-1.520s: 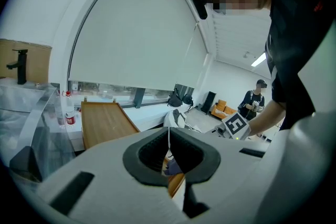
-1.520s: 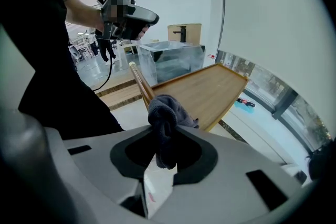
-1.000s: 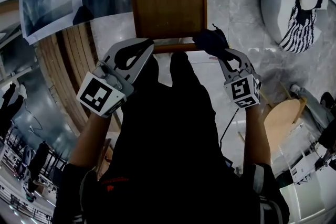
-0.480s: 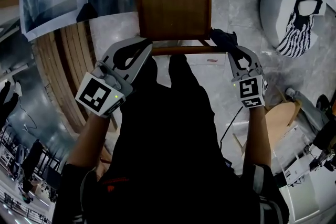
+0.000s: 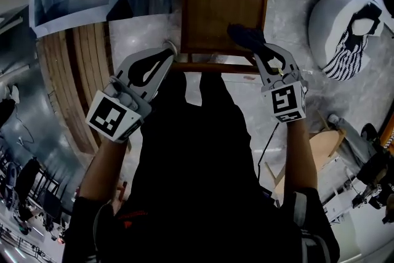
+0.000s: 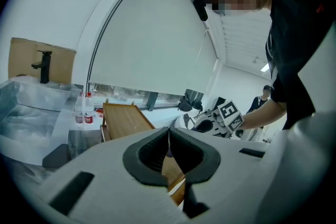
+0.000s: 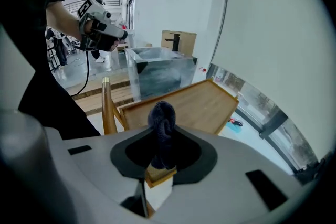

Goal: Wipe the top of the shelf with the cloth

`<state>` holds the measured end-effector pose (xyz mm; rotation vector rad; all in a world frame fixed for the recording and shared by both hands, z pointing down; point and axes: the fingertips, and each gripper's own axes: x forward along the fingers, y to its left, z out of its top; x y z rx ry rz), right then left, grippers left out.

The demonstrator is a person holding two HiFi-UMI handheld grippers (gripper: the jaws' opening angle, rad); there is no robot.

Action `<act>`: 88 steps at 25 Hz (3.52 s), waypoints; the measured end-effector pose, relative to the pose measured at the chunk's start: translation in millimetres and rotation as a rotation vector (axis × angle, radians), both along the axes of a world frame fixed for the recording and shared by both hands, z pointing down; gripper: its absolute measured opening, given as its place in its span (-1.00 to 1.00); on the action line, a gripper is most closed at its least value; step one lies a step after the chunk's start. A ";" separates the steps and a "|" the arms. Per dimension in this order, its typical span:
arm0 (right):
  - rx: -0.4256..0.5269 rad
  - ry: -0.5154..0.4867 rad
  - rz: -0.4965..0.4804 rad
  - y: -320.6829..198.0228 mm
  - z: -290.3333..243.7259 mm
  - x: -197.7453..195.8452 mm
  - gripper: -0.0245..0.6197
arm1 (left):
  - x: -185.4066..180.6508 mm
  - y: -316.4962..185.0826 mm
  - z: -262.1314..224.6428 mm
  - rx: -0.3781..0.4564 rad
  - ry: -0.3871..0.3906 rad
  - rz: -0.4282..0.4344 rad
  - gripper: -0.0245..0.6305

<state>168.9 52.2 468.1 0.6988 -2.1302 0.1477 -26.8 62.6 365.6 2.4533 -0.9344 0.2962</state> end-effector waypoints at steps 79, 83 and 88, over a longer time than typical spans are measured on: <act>-0.751 0.272 -0.614 53.1 145.0 67.2 -0.72 | 68.1 -38.7 38.8 -0.083 -0.005 0.042 -0.85; -0.738 0.272 -0.591 51.8 144.6 77.7 -0.72 | 77.8 -35.5 37.7 -0.080 -0.002 0.050 -0.85; -0.725 0.275 -0.562 51.2 147.4 92.1 -0.73 | 84.1 -29.9 38.6 -0.077 -0.006 0.049 -0.85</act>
